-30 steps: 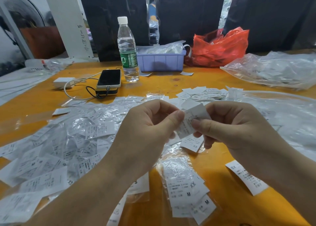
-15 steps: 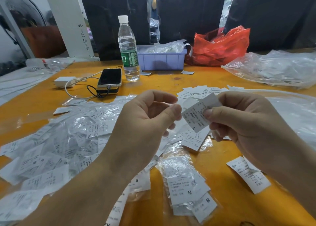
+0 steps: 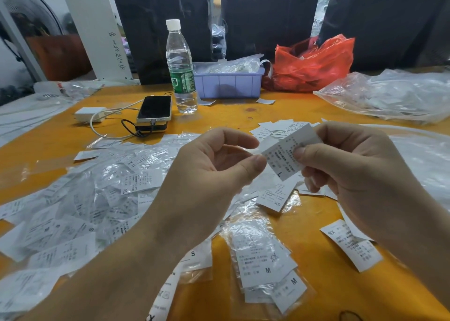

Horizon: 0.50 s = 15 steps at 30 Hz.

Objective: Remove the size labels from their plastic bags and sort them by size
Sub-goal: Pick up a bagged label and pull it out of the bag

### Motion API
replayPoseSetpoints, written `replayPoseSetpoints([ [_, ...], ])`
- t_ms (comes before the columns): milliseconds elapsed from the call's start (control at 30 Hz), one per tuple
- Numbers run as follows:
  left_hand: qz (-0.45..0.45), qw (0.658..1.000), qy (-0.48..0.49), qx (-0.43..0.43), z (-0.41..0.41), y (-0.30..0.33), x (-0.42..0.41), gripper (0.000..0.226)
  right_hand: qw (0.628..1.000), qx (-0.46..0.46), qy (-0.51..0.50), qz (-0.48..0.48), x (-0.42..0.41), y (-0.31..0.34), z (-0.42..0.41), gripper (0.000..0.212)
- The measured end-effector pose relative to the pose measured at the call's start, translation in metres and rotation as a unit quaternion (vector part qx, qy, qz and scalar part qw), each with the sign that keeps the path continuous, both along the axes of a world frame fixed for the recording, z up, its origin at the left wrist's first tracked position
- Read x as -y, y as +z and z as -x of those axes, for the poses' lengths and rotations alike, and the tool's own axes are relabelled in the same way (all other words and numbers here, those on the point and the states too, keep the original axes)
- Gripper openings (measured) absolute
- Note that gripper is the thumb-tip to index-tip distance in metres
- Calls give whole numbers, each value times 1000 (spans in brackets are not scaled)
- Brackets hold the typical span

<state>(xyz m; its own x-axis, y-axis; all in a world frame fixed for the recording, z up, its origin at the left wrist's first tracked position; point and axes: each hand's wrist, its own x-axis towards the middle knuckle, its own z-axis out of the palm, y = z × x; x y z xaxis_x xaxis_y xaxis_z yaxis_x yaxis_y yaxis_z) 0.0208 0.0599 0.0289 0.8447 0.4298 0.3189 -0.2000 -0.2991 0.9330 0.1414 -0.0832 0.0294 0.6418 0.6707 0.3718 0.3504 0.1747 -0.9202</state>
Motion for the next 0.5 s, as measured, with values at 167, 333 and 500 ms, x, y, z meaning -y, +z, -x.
replayPoseSetpoints([
  [167, 22, 999, 7, 22, 1, 0, 0, 25, 1000, 9, -21, -12, 2, 2, -1, 12],
  [333, 21, 1000, 10, 19, 1, 1, -1, 26, 999, 51, -16, 9, 2, 1, 1, 11],
  [500, 11, 1000, -4, -2, 1, 1, 1, 25, 997, 65, 7, 27, 2, -3, 1, 13],
])
